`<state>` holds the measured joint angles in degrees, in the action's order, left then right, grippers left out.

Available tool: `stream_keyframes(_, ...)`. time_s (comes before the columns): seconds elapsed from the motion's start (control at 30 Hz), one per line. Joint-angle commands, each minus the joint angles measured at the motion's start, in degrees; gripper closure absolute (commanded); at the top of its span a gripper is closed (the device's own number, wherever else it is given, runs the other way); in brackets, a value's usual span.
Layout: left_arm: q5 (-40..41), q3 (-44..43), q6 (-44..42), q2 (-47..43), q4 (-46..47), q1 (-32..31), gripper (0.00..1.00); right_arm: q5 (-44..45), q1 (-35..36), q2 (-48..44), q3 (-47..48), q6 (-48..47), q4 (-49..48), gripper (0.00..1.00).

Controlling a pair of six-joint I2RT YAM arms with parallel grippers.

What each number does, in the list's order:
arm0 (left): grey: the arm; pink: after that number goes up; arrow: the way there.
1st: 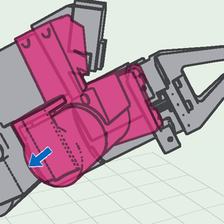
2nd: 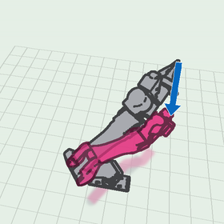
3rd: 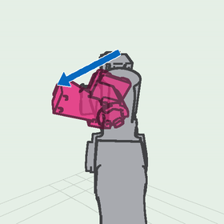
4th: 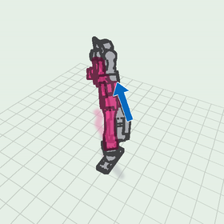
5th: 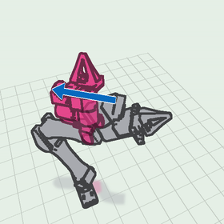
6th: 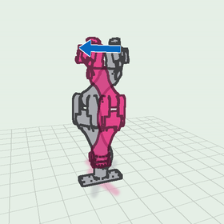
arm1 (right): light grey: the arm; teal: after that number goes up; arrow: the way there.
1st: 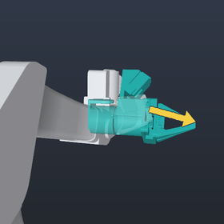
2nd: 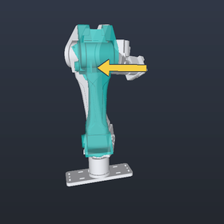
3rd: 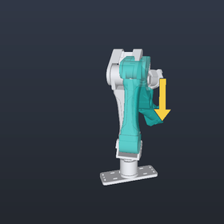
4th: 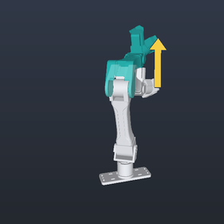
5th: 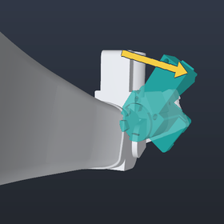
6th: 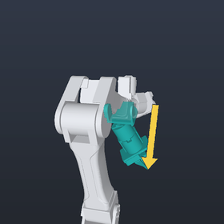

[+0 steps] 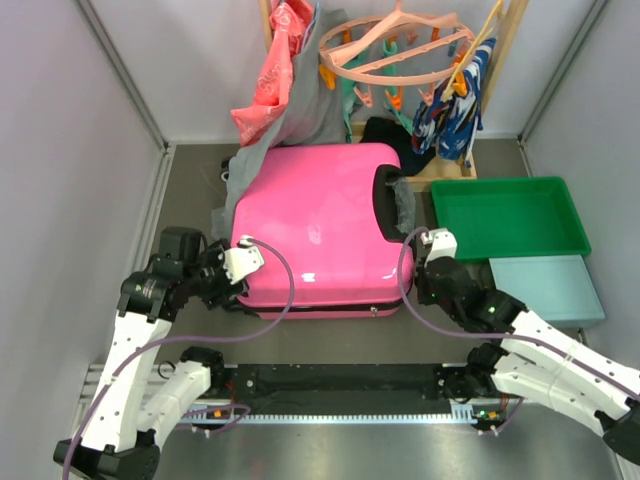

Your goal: Open, take out, and arrange the luggage

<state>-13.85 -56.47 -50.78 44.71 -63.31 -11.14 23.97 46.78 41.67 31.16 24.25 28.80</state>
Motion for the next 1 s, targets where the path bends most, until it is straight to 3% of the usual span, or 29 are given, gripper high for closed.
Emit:
stream_keyframes(0.0, 9.63, -2.77, 6.49, -0.06, 17.87, 2.26, 1.00, -4.53, -4.76, 3.06, 2.24, -7.63, -12.87, 1.00)
stream_keyframes(0.27, 9.54, -2.51, 6.31, 0.12, 17.69, 2.26, 1.00, -16.65, -14.17, 8.07, 1.10, -9.57, -25.79, 1.00)
stream_keyframes(0.47, 7.44, -2.94, 6.40, 0.64, 15.25, 2.26, 1.00, -22.99, -14.70, 15.01, 3.11, -10.46, -30.29, 1.00)
stream_keyframes(0.5, 6.47, -3.29, 6.49, 0.82, 14.19, 2.26, 0.86, -23.70, -14.62, 15.28, 3.29, -10.02, -30.20, 1.00)
stream_keyframes(0.53, 4.81, -3.82, 7.18, 1.25, 12.70, 2.26, 0.52, -23.70, -13.83, 15.37, 3.30, -9.58, -30.20, 1.00)
stream_keyframes(0.6, -0.46, -6.10, 8.50, 1.43, 9.71, 2.26, 0.01, -23.62, -12.08, 14.41, 2.16, -9.13, -30.99, 1.00)
stream_keyframes(0.8, -10.13, -16.55, 20.27, 2.48, 9.96, 2.17, 0.01, -18.96, -1.89, 12.82, 1.54, -5.27, -31.35, 1.00)
stream_keyframes(0.9, -14.52, -21.31, 26.60, 4.94, 9.26, 2.17, 0.17, -13.87, 5.31, 14.04, 2.68, -2.72, -31.26, 1.00)
stream_keyframes(0.97, -16.03, -23.59, 31.08, 6.70, 8.82, 2.17, 0.35, -10.88, 11.19, 16.24, 4.78, -0.71, -30.91, 1.00)
